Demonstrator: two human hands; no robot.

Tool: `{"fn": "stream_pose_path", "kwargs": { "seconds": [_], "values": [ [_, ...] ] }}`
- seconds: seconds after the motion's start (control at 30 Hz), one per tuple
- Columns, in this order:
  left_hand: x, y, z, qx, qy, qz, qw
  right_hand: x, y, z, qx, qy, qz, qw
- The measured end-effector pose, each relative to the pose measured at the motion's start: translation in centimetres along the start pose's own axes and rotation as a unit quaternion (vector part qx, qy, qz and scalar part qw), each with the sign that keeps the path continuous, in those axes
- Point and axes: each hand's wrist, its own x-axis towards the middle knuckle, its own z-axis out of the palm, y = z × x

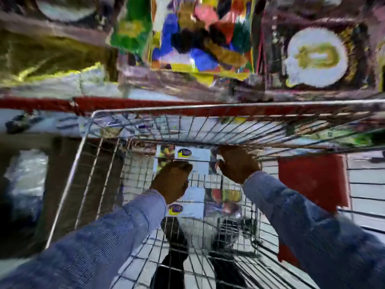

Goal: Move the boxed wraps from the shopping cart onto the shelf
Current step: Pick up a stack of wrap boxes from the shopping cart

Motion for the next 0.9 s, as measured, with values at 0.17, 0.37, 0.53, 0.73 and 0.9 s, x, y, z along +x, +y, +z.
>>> {"fn": "stream_pose_path", "kwargs": {
  "seconds": [0.17,0.37,0.53,0.73,0.9],
  "values": [
    [2.4,-1.0,2.7,0.110,0.031,0.046,0.992,3.5,0.7,2.4,-0.012,-0.015,-0.003,1.000],
    [1.8,-1.1,3.9,0.155,0.035,0.080,0.984,4.8,0.1,2.7,-0.064,-0.033,-0.034,0.997],
    [2.4,-1.5,3.6,0.087,0.017,0.070,0.994,5.9,0.6,3.2,-0.091,-0.068,-0.028,0.993],
    [2.1,-0.6,1.9,-0.011,0.033,0.050,0.998,6.6,0.4,3.8,-0.122,-0.087,-0.040,0.988],
    [0.2,0.4,-1.3,-0.078,0.041,-0.001,0.996,4.9,-0.5,1.8,-0.151,-0.045,-0.074,0.985]
  ]
}}
